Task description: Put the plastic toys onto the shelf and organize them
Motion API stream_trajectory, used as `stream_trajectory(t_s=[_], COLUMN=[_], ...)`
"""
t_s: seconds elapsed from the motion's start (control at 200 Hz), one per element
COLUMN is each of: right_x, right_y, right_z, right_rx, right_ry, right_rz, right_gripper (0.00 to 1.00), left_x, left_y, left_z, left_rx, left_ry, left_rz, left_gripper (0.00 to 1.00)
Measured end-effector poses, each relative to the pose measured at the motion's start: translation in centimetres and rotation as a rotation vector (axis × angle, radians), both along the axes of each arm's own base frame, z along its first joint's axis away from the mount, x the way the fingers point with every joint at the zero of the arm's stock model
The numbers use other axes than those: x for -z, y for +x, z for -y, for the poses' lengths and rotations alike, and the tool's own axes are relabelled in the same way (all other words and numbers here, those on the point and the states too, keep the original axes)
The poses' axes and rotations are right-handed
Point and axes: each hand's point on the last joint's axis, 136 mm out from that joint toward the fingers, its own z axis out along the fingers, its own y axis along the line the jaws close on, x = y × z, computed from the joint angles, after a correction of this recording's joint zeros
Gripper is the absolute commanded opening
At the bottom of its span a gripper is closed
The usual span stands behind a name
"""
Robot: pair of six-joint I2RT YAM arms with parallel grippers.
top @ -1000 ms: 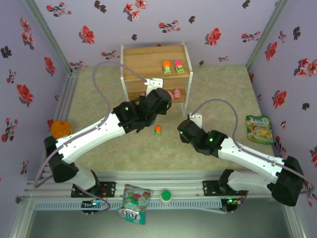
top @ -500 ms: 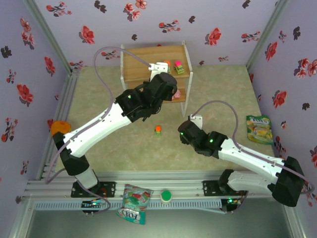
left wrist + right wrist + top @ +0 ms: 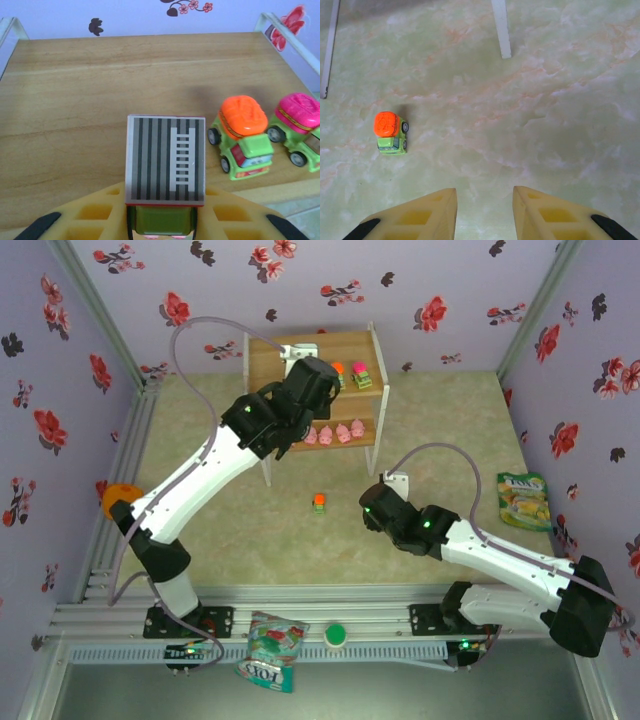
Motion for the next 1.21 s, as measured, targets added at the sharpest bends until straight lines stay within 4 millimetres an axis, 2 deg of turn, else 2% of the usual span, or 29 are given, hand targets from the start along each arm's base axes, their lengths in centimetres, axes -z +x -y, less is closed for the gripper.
stream_trajectory(t_s=[0.21, 0.795, 1.205], right_x=[0.0, -0.6, -0.6], right_y=[-0.1, -0.2, -0.3], right_z=[-0.1, -0.1, 0.0], right_rx=[-0.004, 0.002, 0.002], right_ry=[0.002, 0.029, 0.026], right_rz=[-0.002, 0.009, 0.007], right_gripper=[0.35, 0.35, 0.36], left_x=[0.5, 2.6, 2.6], left_y=[1.3, 2.7, 3.0], left_z=[0.3, 1.2, 1.1], left_rx=[0.005, 0.000, -0.010], left_ry=[-0.012, 0.024, 0.026], left_rz=[-0.035, -0.090, -0.085], left_gripper=[0.31, 0.32, 0.33])
